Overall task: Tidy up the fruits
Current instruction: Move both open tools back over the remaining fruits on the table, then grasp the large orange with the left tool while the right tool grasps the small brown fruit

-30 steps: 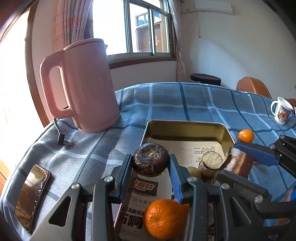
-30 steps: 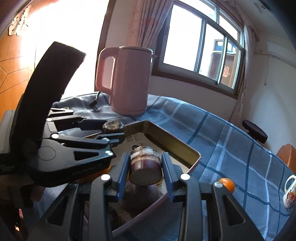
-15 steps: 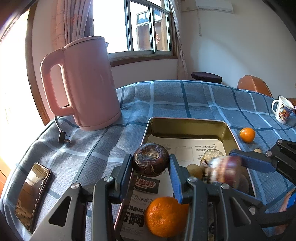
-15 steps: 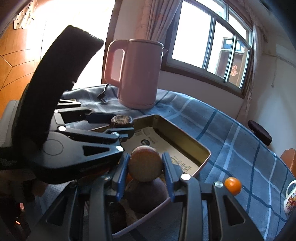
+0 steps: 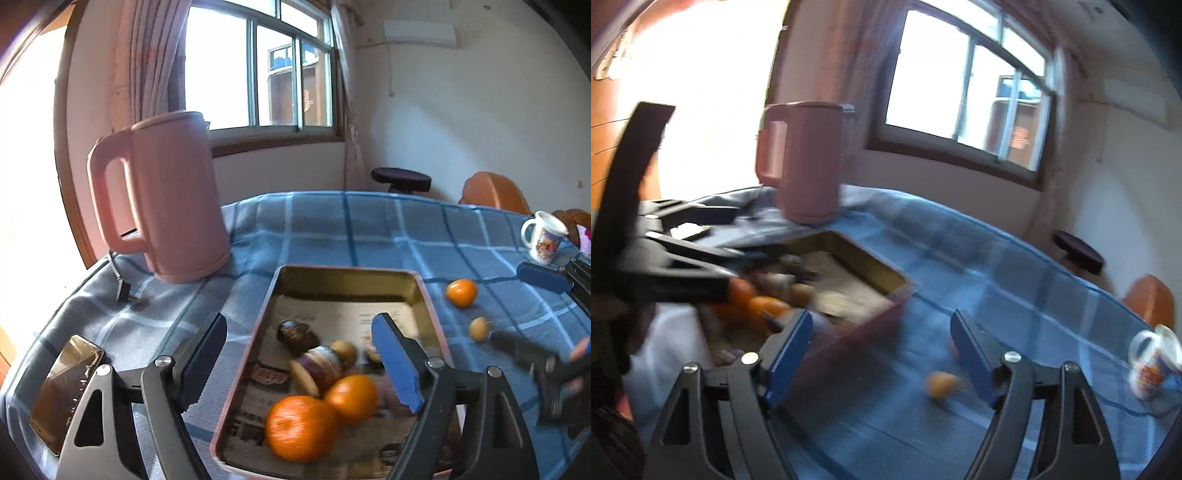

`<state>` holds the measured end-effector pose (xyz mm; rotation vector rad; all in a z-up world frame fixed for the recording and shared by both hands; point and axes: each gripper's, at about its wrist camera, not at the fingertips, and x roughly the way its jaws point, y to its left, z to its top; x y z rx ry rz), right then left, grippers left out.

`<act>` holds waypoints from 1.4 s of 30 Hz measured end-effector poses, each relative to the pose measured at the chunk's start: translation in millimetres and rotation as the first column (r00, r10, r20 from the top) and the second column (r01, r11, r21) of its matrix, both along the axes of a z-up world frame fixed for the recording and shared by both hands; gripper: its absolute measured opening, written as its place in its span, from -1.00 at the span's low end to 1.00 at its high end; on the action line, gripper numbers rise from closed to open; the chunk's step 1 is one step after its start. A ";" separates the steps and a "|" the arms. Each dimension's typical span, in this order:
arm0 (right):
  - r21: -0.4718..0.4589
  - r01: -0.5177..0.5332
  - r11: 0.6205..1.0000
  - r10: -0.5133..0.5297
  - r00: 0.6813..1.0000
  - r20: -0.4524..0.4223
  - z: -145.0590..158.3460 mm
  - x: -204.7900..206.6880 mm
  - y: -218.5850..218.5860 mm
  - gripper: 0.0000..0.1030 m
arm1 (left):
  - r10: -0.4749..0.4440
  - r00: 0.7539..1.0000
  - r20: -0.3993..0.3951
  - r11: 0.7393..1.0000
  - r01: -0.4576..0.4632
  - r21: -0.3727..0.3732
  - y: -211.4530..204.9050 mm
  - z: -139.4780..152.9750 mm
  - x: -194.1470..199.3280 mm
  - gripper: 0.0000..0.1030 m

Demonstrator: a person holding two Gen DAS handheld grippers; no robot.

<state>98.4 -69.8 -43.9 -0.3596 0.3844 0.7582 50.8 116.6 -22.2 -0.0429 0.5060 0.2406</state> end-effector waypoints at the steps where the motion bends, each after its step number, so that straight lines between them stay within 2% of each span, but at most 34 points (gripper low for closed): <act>1: -0.002 0.037 0.999 -0.037 0.999 -0.005 1.0 7.1 -12.3 0.56 | -0.005 1.000 0.004 1.000 0.005 -0.002 -3.6 0.6 0.5 0.59; 4: -0.005 0.165 0.986 -0.165 0.985 -0.041 1.1 31.2 -48.2 0.56 | -0.030 1.000 0.007 1.000 0.030 0.002 -19.3 2.4 4.5 0.60; 7: 0.000 0.231 0.973 -0.230 0.968 -0.096 -2.7 49.6 -67.8 0.56 | -0.050 0.999 -0.004 0.999 0.050 0.013 -33.7 1.3 10.2 0.60; 12: 0.015 0.172 0.985 -0.165 0.963 -0.214 -15.5 60.6 -52.0 0.51 | -0.072 0.997 -0.024 0.997 0.072 0.033 -50.5 -2.3 16.3 0.60; 15: -0.029 0.138 0.990 -0.141 0.956 -0.259 -27.1 63.9 -31.1 0.46 | -0.079 0.996 -0.028 0.996 0.080 0.041 -54.8 -2.8 18.3 0.60; 17: -0.061 0.128 0.990 -0.140 0.948 -0.284 -35.2 67.6 -21.4 0.18 | -0.081 0.996 -0.025 0.996 0.082 0.044 -56.6 -1.9 19.2 0.60; 21: -0.064 0.119 0.991 -0.134 0.927 -0.350 -43.1 78.0 -15.0 0.14 | -0.092 0.995 -0.025 0.995 0.093 0.043 -60.1 -0.7 22.0 0.60; 24: -0.079 0.101 0.992 -0.124 0.916 -0.382 -47.9 82.8 -10.3 -0.01 | -0.104 0.994 -0.025 0.994 0.105 0.043 -62.7 1.1 23.0 0.60; 25: -0.089 0.093 0.992 -0.121 0.910 -0.397 -50.1 84.0 -8.4 -0.15 | -0.106 0.994 -0.025 0.993 0.107 0.043 -63.7 1.5 23.4 0.60; 26: -0.096 0.089 0.991 -0.120 0.907 -0.404 -51.3 84.8 -7.6 -0.41 | -0.112 0.993 -0.024 0.993 0.113 0.045 -65.3 2.7 24.6 0.60; 29: -0.082 0.075 0.994 -0.102 0.905 -0.414 -51.3 82.7 -9.3 -0.43 | -0.122 0.992 -0.023 0.991 0.123 0.043 -70.2 6.0 29.5 0.60; 32: -0.066 0.104 0.992 -0.121 0.917 -0.381 -45.7 82.6 -20.1 -0.43 | -0.146 0.989 -0.026 0.989 0.147 0.036 -80.3 8.7 38.8 0.60; 35: -0.095 0.206 0.974 -0.225 0.924 -0.308 -41.2 89.2 -40.0 -0.43 | -0.190 0.980 -0.057 0.981 0.191 0.026 -100.6 8.5 56.5 0.60; 38: -0.119 0.312 0.942 -0.332 0.913 -0.236 -39.4 99.3 -62.9 -0.43 | -0.222 0.971 -0.093 0.974 0.224 0.014 -120.7 3.5 74.7 0.60; 42: -0.093 0.387 0.917 -0.398 0.889 -0.225 -35.4 108.5 -89.8 -0.43 | -0.270 0.947 -0.176 0.963 0.270 -0.022 -143.7 -12.3 108.3 0.60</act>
